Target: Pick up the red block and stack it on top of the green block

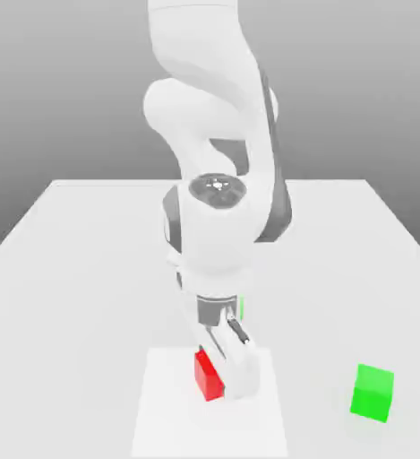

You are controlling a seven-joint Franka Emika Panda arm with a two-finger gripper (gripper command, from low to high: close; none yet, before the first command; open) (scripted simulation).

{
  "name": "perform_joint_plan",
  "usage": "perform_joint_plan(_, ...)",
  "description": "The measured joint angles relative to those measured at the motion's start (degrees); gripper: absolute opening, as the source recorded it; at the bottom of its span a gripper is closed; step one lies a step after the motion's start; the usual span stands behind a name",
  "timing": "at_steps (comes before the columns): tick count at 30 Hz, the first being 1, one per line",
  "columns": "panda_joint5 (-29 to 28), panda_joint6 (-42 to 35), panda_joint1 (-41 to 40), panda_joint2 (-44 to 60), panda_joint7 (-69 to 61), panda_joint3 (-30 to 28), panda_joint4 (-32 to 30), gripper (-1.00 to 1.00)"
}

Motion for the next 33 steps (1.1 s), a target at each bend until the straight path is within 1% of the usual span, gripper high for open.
perform_joint_plan(5, 0.09, 0.04, -0.06, -0.09, -0.06, 0.09, 0.01, -1.00)
perform_joint_plan(11, 7.27, -4.18, -4.07, -5.56, -5.13, 5.89, -0.36, -1.00)
perform_joint_plan(16, 12.79, -7.65, -5.01, -10.00, -9.16, 8.16, -1.01, -1.00)
perform_joint_plan(22, 16.35, -11.00, -4.88, -14.05, -11.97, 8.86, -2.29, -1.00)
perform_joint_plan(24, 17.22, -12.73, -5.04, -13.82, -12.90, 10.47, -1.10, -1.00)
perform_joint_plan(28, 17.28, -16.82, 2.11, -11.89, -13.90, 14.80, 3.50, -1.00)
perform_joint_plan(33, 14.51, -20.78, 8.45, -9.90, -13.17, 18.03, 9.37, -1.00)
